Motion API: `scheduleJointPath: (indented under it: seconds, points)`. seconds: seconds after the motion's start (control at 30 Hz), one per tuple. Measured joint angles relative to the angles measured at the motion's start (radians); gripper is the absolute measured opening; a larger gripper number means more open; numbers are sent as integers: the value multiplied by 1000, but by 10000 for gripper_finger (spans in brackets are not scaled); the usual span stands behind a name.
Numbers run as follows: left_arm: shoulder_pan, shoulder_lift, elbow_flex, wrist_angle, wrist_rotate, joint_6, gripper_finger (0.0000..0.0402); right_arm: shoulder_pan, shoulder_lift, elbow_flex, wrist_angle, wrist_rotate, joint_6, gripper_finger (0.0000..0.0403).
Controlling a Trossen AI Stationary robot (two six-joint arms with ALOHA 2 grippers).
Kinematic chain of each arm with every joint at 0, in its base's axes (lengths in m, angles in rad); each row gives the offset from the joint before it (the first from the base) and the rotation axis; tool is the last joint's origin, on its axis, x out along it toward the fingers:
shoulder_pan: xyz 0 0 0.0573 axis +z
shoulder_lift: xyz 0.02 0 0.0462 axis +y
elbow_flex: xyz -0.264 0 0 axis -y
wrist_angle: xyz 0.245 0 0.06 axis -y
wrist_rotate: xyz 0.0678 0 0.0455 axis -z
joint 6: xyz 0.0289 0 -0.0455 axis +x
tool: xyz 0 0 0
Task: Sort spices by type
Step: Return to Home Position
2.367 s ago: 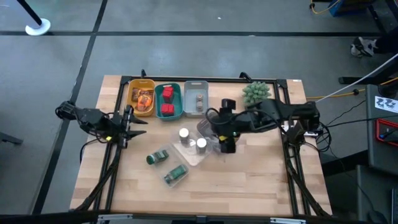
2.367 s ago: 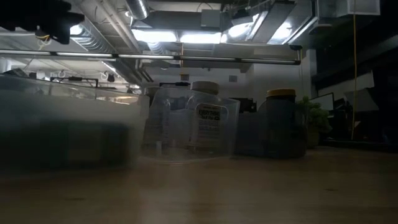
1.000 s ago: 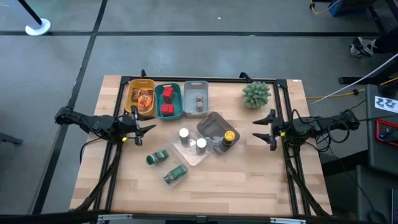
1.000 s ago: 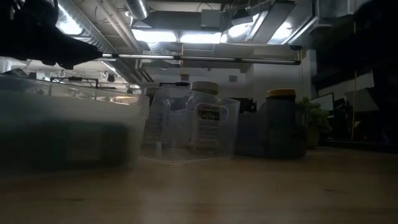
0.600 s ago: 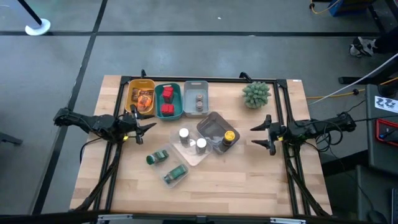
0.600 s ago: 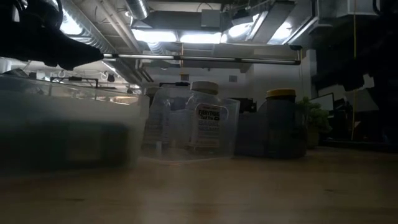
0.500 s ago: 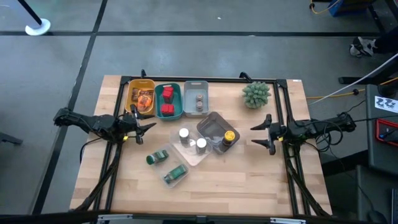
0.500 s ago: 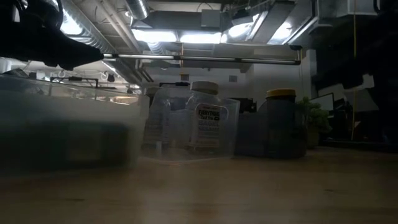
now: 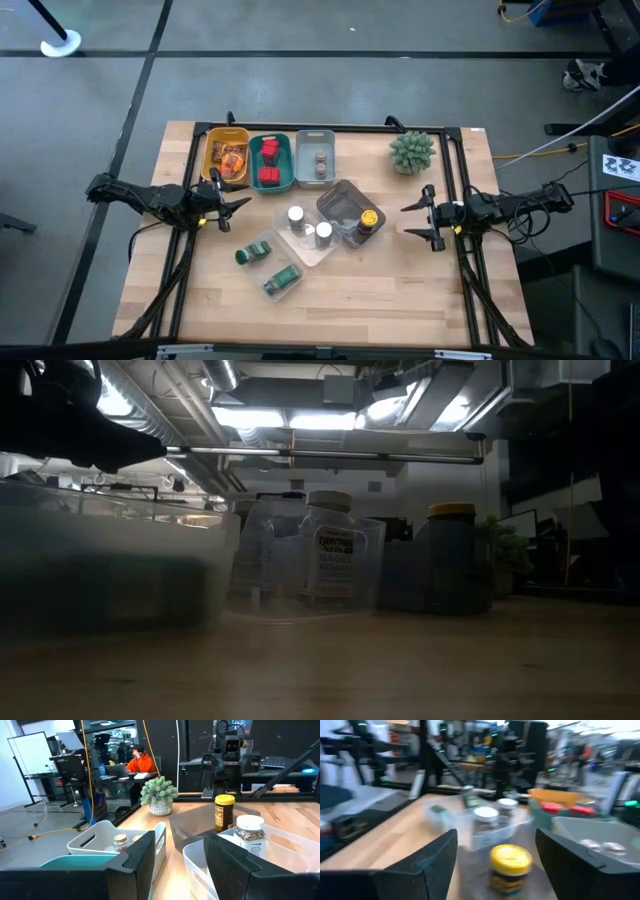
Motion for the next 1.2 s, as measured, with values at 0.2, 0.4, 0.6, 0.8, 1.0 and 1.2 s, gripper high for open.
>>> scheduleJointPath:
  seconds: [0.2, 0.4, 0.6, 0.8, 1.0, 1.2]
  points:
    - [0, 0, 0, 0, 0, 0, 155, -143, -3, 0, 7, 54, -32, 269]
    - [0, 0, 0, 1, 0, 0, 155, -338, -2, -2, -15, -55, -8, 269]
    - [0, 0, 0, 1, 0, 0, 155, -433, 19, -2, -35, -137, 36, 269]
    - [0, 0, 0, 1, 0, -1, 155, -443, 29, -2, -35, -127, 51, 269]
    - [0, 0, 0, 1, 0, -1, 155, -442, 29, -3, -35, -129, 51, 269]
    - [0, 0, 0, 1, 0, -1, 155, -442, 29, -3, -36, -129, 51, 269]
